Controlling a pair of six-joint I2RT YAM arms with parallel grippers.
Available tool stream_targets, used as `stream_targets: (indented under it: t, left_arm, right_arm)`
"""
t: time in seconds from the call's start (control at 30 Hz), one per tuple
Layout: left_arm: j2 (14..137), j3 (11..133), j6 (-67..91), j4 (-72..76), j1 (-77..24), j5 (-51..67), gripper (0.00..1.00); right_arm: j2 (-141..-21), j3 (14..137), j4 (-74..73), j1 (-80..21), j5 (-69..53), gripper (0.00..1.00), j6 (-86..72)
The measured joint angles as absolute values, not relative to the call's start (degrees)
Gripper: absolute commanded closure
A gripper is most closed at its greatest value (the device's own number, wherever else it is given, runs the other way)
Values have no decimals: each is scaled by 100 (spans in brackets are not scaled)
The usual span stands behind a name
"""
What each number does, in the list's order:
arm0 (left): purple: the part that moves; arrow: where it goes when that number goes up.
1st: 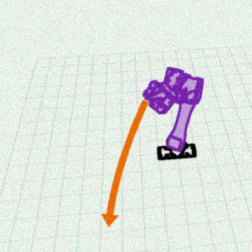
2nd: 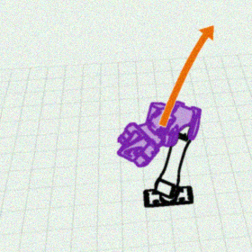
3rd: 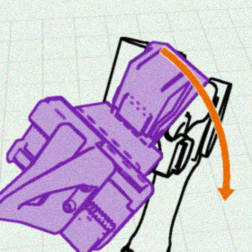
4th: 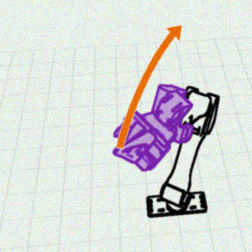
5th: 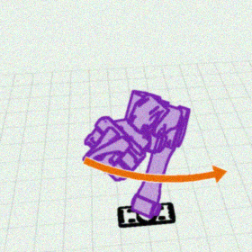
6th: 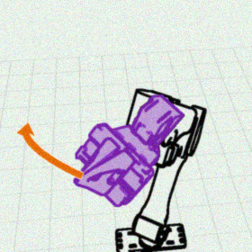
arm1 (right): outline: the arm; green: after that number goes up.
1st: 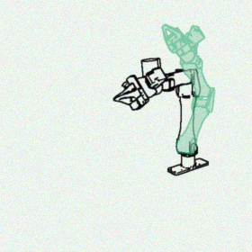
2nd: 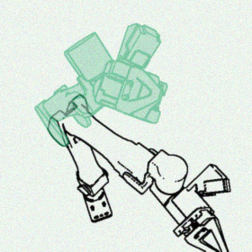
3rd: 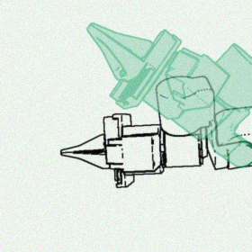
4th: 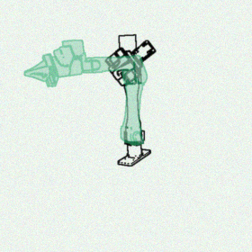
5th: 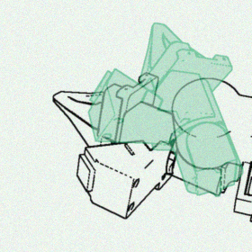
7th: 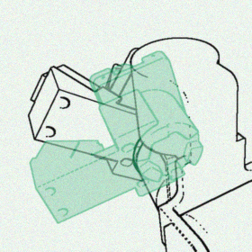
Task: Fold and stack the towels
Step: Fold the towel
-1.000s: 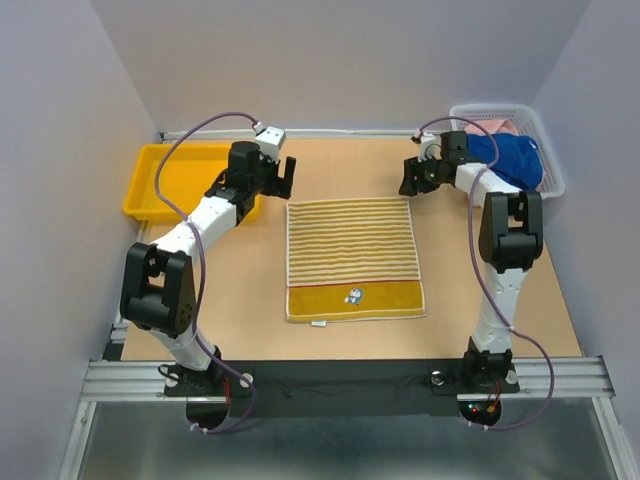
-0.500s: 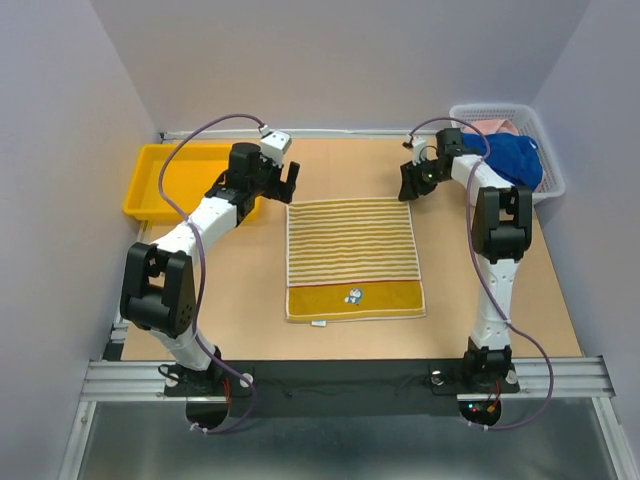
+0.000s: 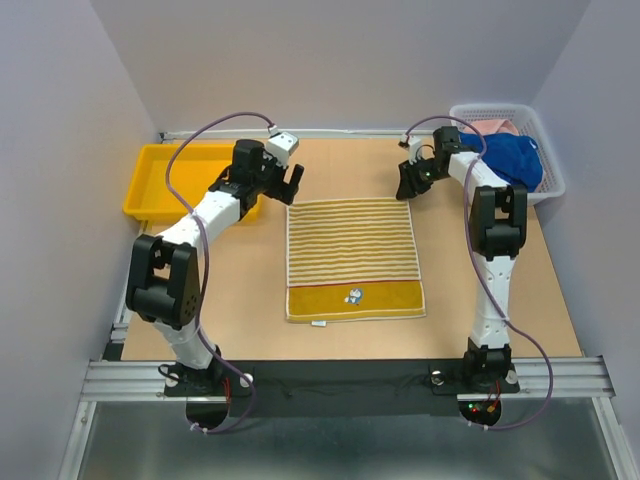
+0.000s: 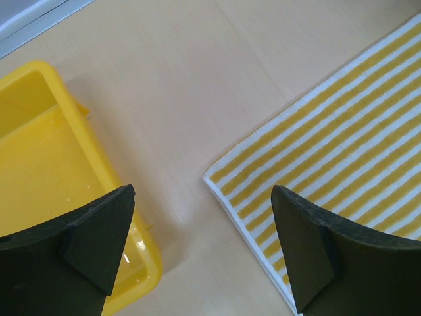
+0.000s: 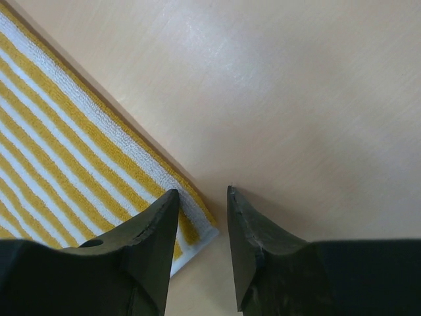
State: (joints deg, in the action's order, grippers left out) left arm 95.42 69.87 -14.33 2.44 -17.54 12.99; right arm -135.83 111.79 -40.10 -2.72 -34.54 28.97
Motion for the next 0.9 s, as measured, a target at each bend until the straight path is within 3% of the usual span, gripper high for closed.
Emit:
stream_targets:
  t: [0.17,0.4,0.5,0.9]
  left_arm:
    - [9953,7341,-1776,95,-1754,1485,3]
    - [10704,8023,-2250,-491,-1754,1758,3]
    - [10903,8197,-2375,-701,-1754,1811,3]
    - [11284,8722,-2628,-1118,-1754,2034,7]
  right_arm:
    - [-13644,11284,-4119,-272,-3430,62,3009]
    - [-13666,11345,-4261,-301,-3393,49,3138]
    - [-13659,11365,-4351,-311,-3387,49,3186]
    - [-13653,11356,-4368,-344,-3260,62,3413]
